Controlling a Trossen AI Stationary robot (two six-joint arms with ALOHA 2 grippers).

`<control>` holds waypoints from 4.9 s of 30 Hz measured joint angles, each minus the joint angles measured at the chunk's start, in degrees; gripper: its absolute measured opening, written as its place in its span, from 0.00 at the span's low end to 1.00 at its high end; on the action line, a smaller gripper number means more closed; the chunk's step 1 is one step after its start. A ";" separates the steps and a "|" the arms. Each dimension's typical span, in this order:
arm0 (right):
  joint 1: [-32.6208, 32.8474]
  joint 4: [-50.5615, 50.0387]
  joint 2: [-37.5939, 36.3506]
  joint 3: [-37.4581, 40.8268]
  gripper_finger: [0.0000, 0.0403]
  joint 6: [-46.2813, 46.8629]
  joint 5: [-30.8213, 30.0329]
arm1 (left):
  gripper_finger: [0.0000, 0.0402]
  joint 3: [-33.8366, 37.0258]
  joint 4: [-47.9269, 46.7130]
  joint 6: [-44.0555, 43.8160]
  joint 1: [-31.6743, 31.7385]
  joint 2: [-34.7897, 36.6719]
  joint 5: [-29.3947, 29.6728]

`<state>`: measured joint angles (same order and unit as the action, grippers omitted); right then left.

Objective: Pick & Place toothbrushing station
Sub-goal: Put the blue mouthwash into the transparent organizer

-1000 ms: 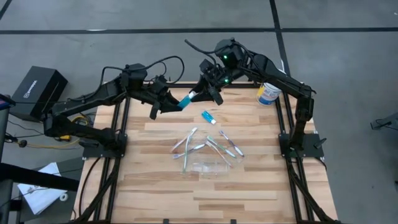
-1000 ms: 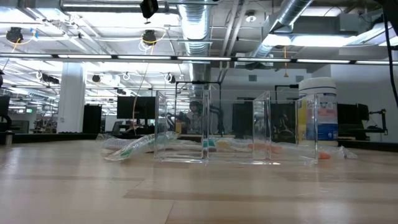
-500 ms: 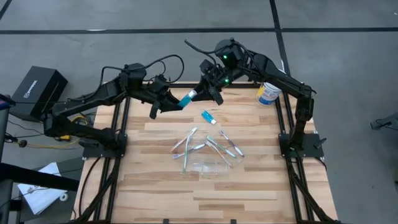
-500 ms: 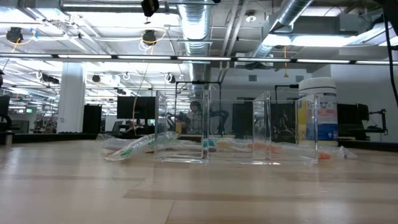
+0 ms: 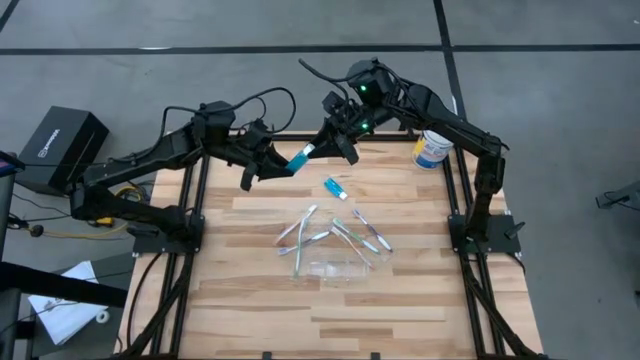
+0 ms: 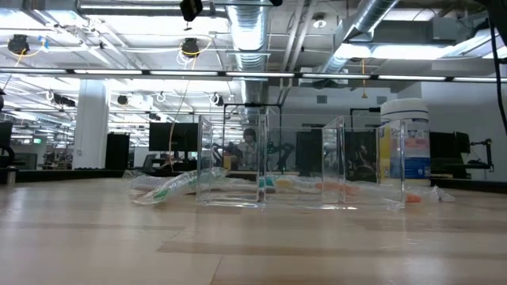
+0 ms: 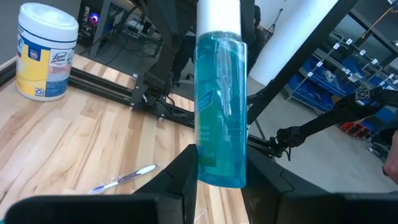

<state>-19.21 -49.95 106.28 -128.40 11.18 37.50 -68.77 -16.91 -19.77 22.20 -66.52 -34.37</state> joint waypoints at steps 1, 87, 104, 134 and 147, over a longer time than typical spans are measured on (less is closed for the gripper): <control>0.01 0.15 0.00 0.00 0.42 0.01 0.00 | 0.21 0.00 0.00 0.00 0.00 0.00 0.00; -0.02 -17.66 -0.04 0.00 0.21 -1.78 4.39 | 0.43 0.02 -1.62 9.40 19.90 3.90 3.20; 19.15 -37.23 -0.04 0.17 0.21 7.81 -14.05 | 0.40 0.02 -1.55 9.42 20.15 -1.17 3.06; 29.93 -39.04 15.86 -2.03 0.21 35.41 -21.29 | 0.40 0.24 -2.71 20.58 20.05 -1.44 2.57; 28.47 -39.61 15.91 -0.56 0.21 33.72 -22.73 | 0.40 0.24 -2.73 21.00 20.06 -1.42 2.60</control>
<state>9.26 -89.56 122.19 -128.96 44.90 14.76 -68.53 -19.64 1.23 42.26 -67.94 -31.77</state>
